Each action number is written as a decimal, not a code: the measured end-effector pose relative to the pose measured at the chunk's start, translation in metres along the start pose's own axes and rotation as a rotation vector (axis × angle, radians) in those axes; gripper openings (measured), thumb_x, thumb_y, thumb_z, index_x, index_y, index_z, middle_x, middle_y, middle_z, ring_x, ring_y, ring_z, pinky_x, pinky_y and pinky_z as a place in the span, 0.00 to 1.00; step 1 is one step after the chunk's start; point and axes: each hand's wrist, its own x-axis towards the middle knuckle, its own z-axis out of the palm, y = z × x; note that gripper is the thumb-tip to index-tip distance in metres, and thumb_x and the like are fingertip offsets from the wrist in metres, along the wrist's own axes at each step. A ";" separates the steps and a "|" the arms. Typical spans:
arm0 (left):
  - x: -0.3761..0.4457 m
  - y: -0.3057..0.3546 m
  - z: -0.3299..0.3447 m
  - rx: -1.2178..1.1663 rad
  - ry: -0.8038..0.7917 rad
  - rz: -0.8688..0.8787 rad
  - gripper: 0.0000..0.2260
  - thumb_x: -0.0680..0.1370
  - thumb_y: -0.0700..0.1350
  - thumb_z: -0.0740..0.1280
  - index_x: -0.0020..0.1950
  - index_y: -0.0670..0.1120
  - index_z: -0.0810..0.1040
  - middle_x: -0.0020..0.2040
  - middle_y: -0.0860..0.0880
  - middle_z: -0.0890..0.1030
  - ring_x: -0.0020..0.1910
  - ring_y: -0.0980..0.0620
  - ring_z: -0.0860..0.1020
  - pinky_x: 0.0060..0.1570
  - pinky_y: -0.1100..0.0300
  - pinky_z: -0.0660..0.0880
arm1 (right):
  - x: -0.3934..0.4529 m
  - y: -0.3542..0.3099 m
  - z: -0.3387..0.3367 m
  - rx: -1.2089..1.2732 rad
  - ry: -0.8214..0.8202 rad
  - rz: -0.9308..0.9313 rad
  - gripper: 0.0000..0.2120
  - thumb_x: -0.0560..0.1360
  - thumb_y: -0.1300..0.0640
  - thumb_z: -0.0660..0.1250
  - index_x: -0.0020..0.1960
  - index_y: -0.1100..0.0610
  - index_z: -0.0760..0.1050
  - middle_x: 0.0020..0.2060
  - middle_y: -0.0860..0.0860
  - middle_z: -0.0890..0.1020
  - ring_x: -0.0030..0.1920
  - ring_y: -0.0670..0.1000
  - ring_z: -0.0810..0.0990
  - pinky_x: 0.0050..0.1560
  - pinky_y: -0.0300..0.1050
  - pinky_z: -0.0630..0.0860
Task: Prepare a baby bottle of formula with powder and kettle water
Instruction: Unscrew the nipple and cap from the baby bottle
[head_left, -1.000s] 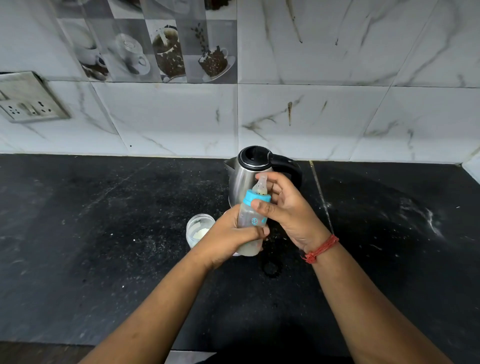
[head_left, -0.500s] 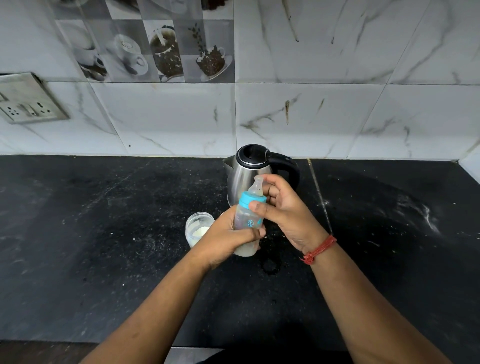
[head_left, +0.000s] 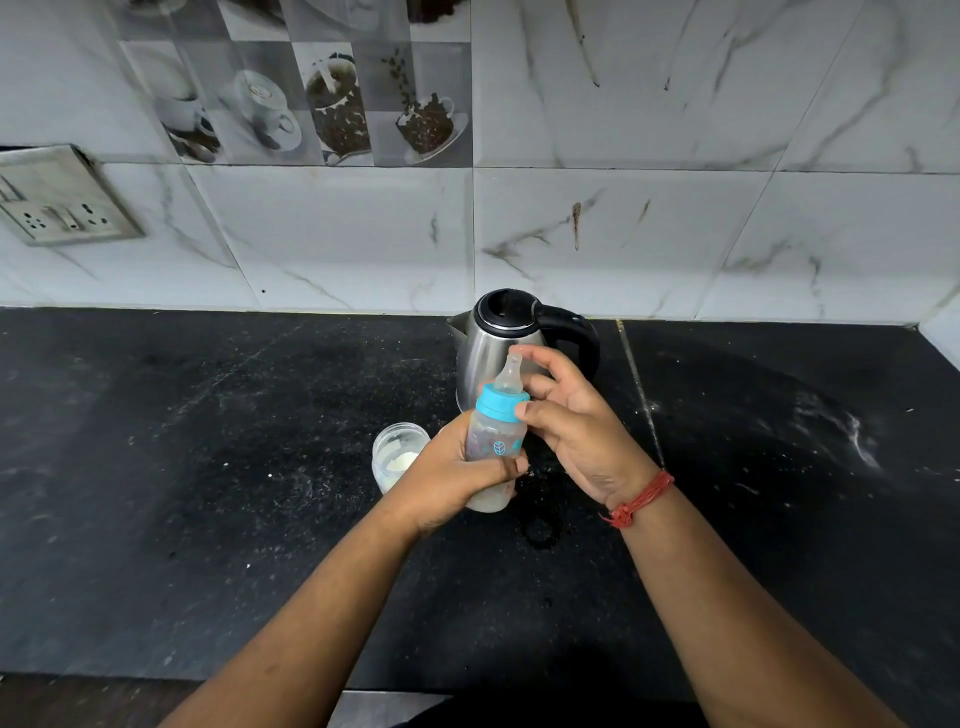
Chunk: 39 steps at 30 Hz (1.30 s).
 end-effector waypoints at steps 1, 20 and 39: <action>0.000 -0.001 0.000 0.005 0.003 0.001 0.22 0.73 0.39 0.72 0.64 0.34 0.71 0.47 0.41 0.79 0.45 0.47 0.78 0.46 0.56 0.78 | -0.001 0.000 -0.001 0.040 -0.024 0.002 0.30 0.73 0.65 0.65 0.74 0.54 0.65 0.63 0.60 0.81 0.63 0.55 0.80 0.61 0.47 0.78; 0.001 -0.004 -0.003 0.045 0.012 -0.002 0.23 0.72 0.41 0.74 0.64 0.38 0.73 0.49 0.43 0.81 0.48 0.50 0.80 0.51 0.54 0.79 | 0.001 0.005 -0.002 -0.140 -0.006 0.025 0.29 0.72 0.54 0.74 0.71 0.54 0.71 0.63 0.52 0.80 0.65 0.51 0.79 0.62 0.49 0.79; 0.026 -0.044 -0.003 0.423 0.266 0.137 0.24 0.67 0.64 0.74 0.60 0.67 0.69 0.61 0.57 0.71 0.64 0.62 0.72 0.64 0.68 0.68 | -0.004 0.040 -0.067 -0.914 0.375 -0.047 0.19 0.69 0.57 0.79 0.58 0.51 0.78 0.53 0.46 0.76 0.56 0.46 0.74 0.57 0.38 0.70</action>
